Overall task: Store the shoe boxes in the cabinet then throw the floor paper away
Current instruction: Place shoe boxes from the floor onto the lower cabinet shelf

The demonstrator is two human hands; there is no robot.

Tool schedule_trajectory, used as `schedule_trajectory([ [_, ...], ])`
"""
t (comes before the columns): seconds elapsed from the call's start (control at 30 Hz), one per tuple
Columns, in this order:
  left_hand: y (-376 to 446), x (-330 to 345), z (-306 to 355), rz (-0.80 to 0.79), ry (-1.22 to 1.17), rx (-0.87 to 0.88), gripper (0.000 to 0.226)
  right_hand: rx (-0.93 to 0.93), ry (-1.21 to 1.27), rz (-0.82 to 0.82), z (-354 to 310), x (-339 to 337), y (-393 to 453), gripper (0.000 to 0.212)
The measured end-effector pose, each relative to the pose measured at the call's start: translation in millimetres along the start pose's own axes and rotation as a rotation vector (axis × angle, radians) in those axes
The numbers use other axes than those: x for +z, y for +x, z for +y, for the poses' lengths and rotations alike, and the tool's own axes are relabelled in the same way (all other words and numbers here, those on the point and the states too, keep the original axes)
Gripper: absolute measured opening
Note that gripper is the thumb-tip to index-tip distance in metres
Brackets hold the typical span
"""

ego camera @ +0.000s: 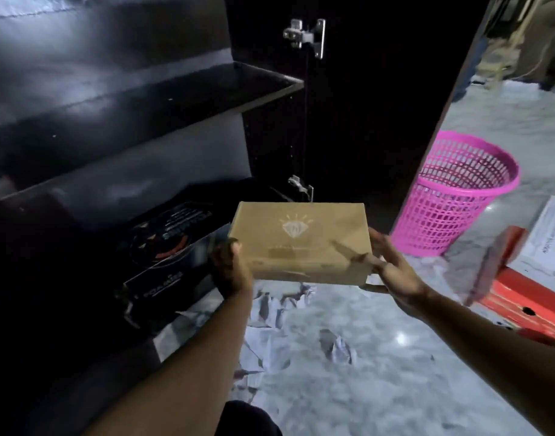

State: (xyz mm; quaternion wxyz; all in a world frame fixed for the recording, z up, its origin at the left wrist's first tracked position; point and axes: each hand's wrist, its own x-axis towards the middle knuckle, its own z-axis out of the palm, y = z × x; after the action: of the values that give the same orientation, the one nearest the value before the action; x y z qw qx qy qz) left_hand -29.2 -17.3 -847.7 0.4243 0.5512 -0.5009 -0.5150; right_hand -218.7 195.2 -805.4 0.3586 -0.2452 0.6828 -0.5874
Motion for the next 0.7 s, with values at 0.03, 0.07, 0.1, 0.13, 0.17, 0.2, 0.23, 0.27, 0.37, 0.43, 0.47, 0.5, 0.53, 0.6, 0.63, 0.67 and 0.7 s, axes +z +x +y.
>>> schedule_trajectory([
  [0.03,7,-8,3,0.026,-0.033,-0.009,0.076,-0.018,-0.005,-0.032,-6,13,15,0.056],
  [0.07,10,-17,9,0.067,-0.073,-0.012,0.076,-0.03,-0.009,-0.047,-10,26,27,0.053],
  [0.1,14,-27,11,0.116,-0.093,-0.024,0.074,-0.036,-0.007,-0.064,-14,41,42,0.049],
  [0.13,24,-36,12,0.139,-0.11,-0.084,0.068,-0.046,-0.004,-0.077,-17,58,59,0.045],
  [0.17,31,-43,13,0.176,-0.137,-0.095,0.067,-0.059,0.003,-0.075,-18,72,75,0.04],
  [0.2,40,-47,14,0.263,-0.165,-0.064,0.075,-0.067,0.015,-0.089,-22,86,86,0.034],
  [0.23,51,-52,14,0.362,-0.191,-0.007,0.087,-0.069,0.027,-0.102,-25,103,100,0.029],
  [0.27,63,-56,16,0.448,-0.233,0.019,0.094,-0.069,0.036,-0.109,-27,118,113,0.025],
  [0.37,109,-71,-11,0.621,-0.249,-0.016,0.102,-0.074,0.054,-0.141,-26,162,145,0.026],
  [0.43,109,-86,-5,0.678,-0.177,-0.051,0.106,-0.067,0.052,-0.192,-18,188,162,0.029],
  [0.47,109,-92,-4,0.699,-0.141,-0.061,0.097,-0.064,0.066,-0.206,-14,199,169,0.028],
  [0.5,107,-98,-1,0.713,-0.103,-0.065,0.085,-0.059,0.077,-0.215,-8,209,176,0.026],
  [0.53,107,-103,-1,0.727,-0.077,-0.074,0.074,-0.057,0.057,-0.219,-5,220,180,0.026],
  [0.6,112,-111,-11,0.715,-0.024,-0.093,0.068,-0.085,-0.029,-0.224,1,237,187,0.027],
  [0.63,115,-114,-15,0.72,-0.008,-0.087,0.069,-0.127,-0.085,-0.238,6,246,192,0.03],
  [0.67,117,-118,-19,0.732,0.005,-0.088,0.071,-0.167,-0.136,-0.258,10,256,197,0.034],
  [0.7,119,-122,-22,0.738,0.016,-0.078,0.073,-0.192,-0.161,-0.281,12,264,202,0.039],
])
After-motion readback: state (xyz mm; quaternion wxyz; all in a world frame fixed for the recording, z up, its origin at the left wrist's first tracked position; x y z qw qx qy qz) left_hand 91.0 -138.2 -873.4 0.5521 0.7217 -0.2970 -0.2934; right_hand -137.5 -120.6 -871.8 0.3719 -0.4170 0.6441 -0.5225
